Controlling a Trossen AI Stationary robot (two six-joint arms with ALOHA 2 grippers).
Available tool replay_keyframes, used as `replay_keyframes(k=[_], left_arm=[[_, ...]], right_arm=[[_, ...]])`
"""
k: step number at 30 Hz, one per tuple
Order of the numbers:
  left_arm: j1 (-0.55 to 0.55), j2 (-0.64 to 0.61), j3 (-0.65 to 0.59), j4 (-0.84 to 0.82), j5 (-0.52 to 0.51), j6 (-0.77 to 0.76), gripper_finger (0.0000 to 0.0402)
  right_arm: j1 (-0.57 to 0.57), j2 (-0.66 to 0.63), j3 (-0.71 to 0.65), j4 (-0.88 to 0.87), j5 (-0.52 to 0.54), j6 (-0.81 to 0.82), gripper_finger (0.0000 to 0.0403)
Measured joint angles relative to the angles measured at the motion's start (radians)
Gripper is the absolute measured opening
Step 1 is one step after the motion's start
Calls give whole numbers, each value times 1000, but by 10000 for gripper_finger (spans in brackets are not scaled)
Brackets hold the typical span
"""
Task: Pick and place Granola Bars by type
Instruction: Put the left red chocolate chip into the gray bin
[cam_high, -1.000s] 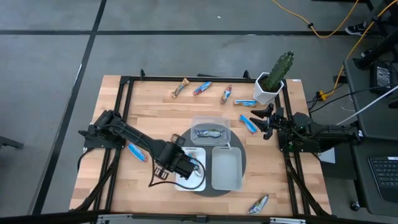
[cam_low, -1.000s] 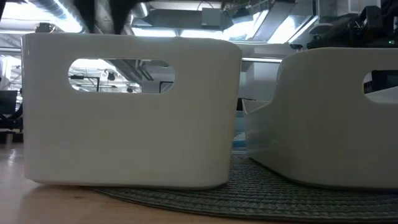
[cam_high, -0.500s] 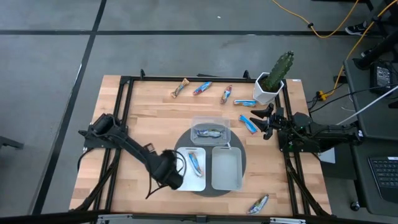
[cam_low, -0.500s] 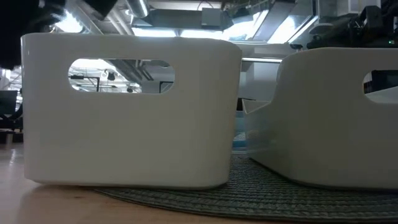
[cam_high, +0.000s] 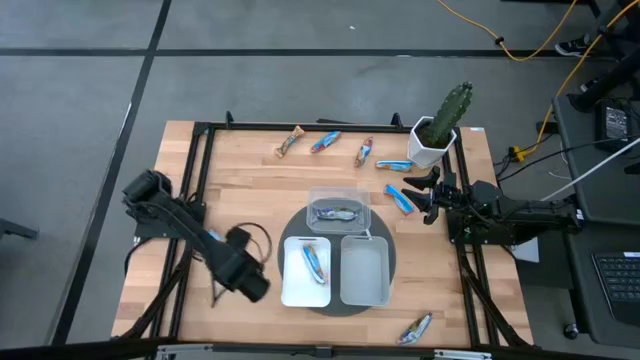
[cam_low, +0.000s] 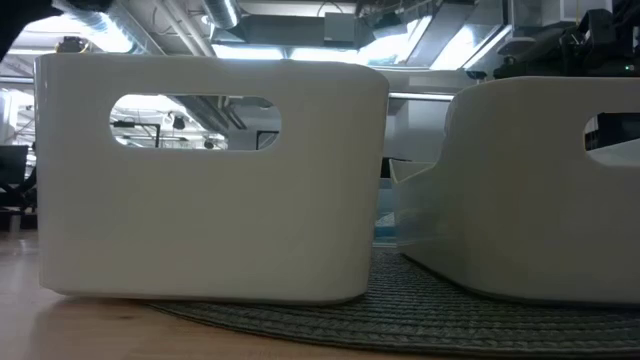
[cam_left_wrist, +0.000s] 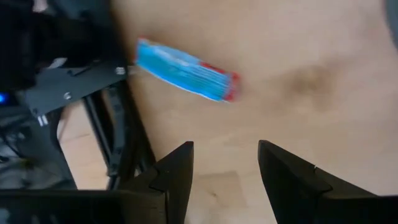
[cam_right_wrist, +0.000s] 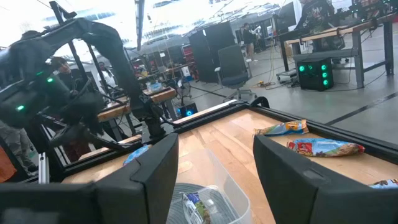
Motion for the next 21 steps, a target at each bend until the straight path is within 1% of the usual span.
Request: replay_keyframes(k=[4,9,13,16,21], left_arm=[[-19,-125,-131,-1,-9,-140,171],[2,-218,-283,18,50,-164,171],[40,-240,-371,93,48,-214,171],[73,-240,-430,192,25,-252,171],[137,-239,-511,348,-27,-272,181]], right_arm=[[0,0,0,0,0,0,210],[0,0,0,0,0,0,210],[0,0,0,0,0,1,210],[0,0,0,0,0,0,210],[0,0,0,0,0,0,210]])
